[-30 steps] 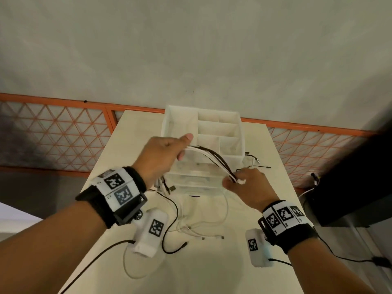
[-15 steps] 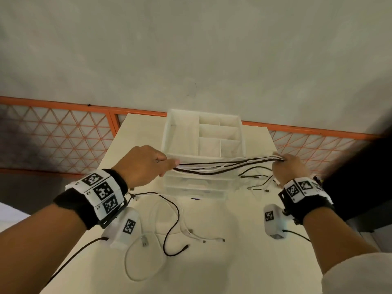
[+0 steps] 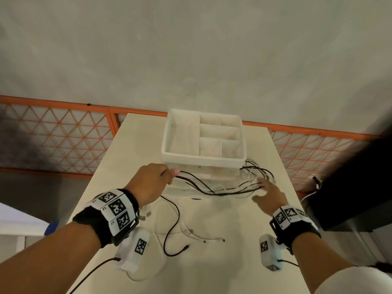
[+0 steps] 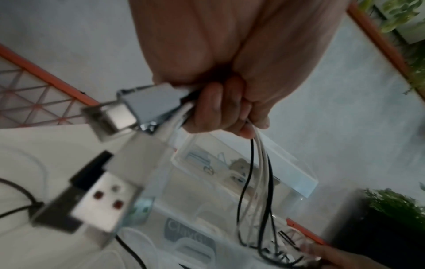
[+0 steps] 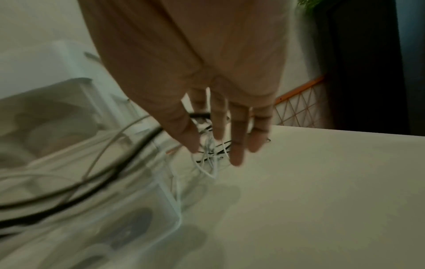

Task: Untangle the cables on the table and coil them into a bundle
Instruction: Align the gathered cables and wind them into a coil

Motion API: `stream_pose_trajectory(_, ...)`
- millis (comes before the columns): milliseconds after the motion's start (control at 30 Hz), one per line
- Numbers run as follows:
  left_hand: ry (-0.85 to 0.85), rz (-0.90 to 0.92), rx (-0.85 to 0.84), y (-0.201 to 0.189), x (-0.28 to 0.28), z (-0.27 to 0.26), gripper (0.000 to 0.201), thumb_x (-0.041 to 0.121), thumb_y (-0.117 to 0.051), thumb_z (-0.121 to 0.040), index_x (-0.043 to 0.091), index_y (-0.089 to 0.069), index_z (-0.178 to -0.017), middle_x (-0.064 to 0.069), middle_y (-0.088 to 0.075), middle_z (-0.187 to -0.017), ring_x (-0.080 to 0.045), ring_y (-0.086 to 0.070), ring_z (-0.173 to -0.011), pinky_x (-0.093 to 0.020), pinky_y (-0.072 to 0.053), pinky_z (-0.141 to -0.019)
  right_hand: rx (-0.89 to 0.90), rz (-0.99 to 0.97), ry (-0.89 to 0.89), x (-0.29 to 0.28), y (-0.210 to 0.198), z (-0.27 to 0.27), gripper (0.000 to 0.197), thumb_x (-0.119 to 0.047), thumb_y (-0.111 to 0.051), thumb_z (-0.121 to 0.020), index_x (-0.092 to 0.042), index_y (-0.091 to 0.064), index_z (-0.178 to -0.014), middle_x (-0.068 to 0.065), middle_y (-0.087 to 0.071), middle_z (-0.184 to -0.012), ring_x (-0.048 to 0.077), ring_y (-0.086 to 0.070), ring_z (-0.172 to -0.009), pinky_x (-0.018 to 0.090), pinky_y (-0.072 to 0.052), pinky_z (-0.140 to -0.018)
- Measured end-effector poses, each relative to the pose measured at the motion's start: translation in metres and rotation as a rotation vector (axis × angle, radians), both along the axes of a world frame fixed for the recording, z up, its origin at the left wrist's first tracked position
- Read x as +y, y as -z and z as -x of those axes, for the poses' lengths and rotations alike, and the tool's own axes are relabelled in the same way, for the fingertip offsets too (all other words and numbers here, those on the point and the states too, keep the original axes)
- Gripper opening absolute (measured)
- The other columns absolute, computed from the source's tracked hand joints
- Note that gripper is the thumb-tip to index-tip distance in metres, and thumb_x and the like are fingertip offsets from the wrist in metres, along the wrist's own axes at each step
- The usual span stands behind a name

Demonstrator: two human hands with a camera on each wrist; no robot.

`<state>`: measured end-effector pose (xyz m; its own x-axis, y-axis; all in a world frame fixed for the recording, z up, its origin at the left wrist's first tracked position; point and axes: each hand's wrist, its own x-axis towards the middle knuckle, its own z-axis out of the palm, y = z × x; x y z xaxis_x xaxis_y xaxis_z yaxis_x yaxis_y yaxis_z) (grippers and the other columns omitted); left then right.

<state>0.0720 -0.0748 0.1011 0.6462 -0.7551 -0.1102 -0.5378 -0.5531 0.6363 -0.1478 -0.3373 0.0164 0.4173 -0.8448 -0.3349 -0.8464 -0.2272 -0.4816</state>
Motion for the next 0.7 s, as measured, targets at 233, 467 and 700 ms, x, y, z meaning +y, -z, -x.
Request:
stream_pose_trajectory(233,0.057,0.201,0.067,-0.016,-0.017,0.016,0.046,0.049,-0.046,-0.098,0.017,-0.065,-0.071,0.007,-0.057,-0.058,-0.005,-0.045,-0.049,-0.021,-0.034,-0.053,-0.27,0.001,-0.187,0.044,-0.056,-0.015,0.063,-0.015,-0.069,-0.079,-0.033,-0.054,-0.137,-0.002,-0.065,-0.073,0.012,-0.062,-0.069,0.029,-0.053,-0.068)
stream_pose_trajectory(467,0.156,0.412,0.129,-0.046,-0.031,0.037,0.044,0.047,-0.053,-0.095,0.017,-0.064,-0.063,0.011,-0.037,-0.04,-0.007,-0.033,-0.039,-0.015,-0.029,-0.045,-0.199,-0.107,-0.401,0.108,-0.044,-0.034,0.017,-0.043,-0.069,-0.088,-0.027,-0.065,-0.094,-0.009,-0.064,-0.07,0.003,-0.057,-0.054,0.025,-0.05,-0.06)
stream_pose_trajectory(700,0.201,0.082,0.104,-0.035,-0.001,0.01,0.038,0.05,-0.05,-0.096,0.028,-0.076,-0.078,0.01,-0.045,-0.042,-0.01,-0.037,-0.043,-0.02,-0.03,-0.047,-0.129,0.183,0.09,0.04,0.0,0.009,0.017,-0.033,-0.069,-0.09,-0.027,-0.065,-0.105,0.006,-0.074,-0.108,0.032,-0.066,-0.106,0.033,-0.05,-0.088)
